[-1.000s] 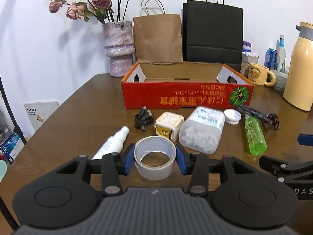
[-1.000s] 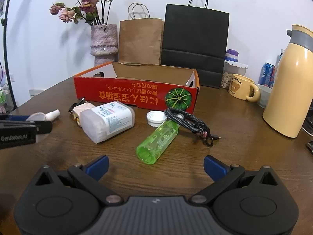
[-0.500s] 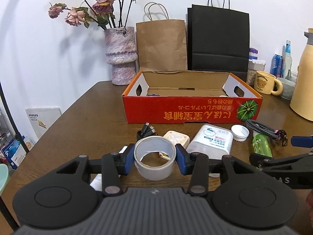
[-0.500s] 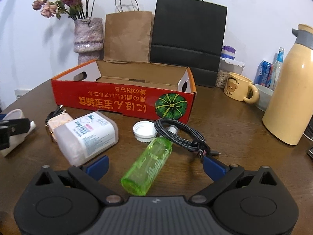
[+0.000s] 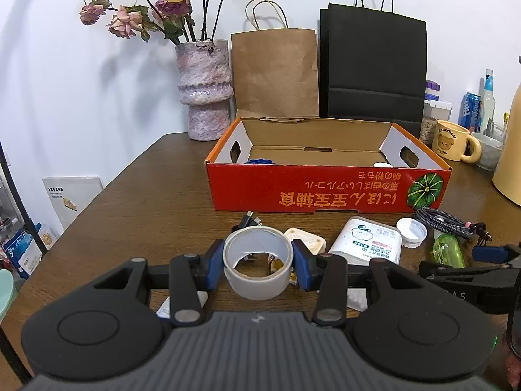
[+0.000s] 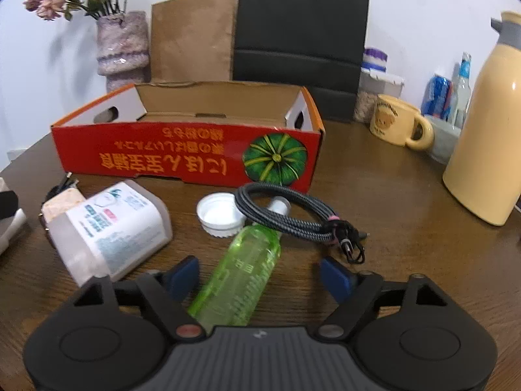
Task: Organize rigid objects
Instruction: 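Grasp the green plastic bottle with the right tool while the left tool lifts the tape roll, then lift the green bottle with the right tool while the left tool holds the tape roll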
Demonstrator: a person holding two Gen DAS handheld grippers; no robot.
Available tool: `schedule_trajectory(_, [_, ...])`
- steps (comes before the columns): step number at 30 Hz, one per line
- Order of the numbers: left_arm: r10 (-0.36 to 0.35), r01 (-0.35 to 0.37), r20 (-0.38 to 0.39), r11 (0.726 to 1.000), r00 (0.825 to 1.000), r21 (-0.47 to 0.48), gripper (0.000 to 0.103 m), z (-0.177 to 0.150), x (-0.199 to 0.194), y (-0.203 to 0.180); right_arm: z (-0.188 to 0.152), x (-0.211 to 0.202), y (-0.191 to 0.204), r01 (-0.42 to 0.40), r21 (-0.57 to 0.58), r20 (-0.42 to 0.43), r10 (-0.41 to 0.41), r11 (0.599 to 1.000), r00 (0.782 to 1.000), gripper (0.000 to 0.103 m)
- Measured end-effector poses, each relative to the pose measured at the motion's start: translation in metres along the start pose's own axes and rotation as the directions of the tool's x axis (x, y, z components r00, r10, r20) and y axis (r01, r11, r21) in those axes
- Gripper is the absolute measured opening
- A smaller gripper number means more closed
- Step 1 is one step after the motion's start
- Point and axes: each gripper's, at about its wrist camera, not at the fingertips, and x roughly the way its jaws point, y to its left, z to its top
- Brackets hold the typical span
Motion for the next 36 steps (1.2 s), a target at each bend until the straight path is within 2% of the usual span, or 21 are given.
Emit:
schedule_trajectory(3, [-0.003,0.003,-0.003,1.000,1.000,0.002,0.045,0.001,0.003,-0.001,-0.001,-0.002,-0.003,-0.028,0.017,0.004,0.028,0.999,1.000,0.055])
schedule_trajectory(5, [-0.006,0.006,-0.003,1.000,1.000,0.001,0.045,0.000,0.003,-0.001,-0.001,-0.004,-0.002,-0.044,0.016,0.011,0.044,0.999,0.999,0.032])
schedule_trajectory(12, [-0.011,0.011,0.004,1.000,1.000,-0.002,0.045,0.001,0.000,0.000,-0.006,-0.009,-0.010,-0.057,0.060,0.029,0.055,0.997,0.998,0.030])
schedule_trajectory(21, [-0.009,0.009,0.021,1.000,1.000,-0.006,0.045,0.004,-0.006,-0.001,-0.006,-0.026,-0.022,-0.121,0.126,0.070,0.113,0.985,0.991,0.030])
schedule_trajectory(36, [-0.013,0.013,0.042,1.000,0.999,-0.005,0.045,0.010,-0.013,-0.006,0.010,-0.064,-0.040,-0.254,0.195,0.169,0.223,0.947,0.960,0.030])
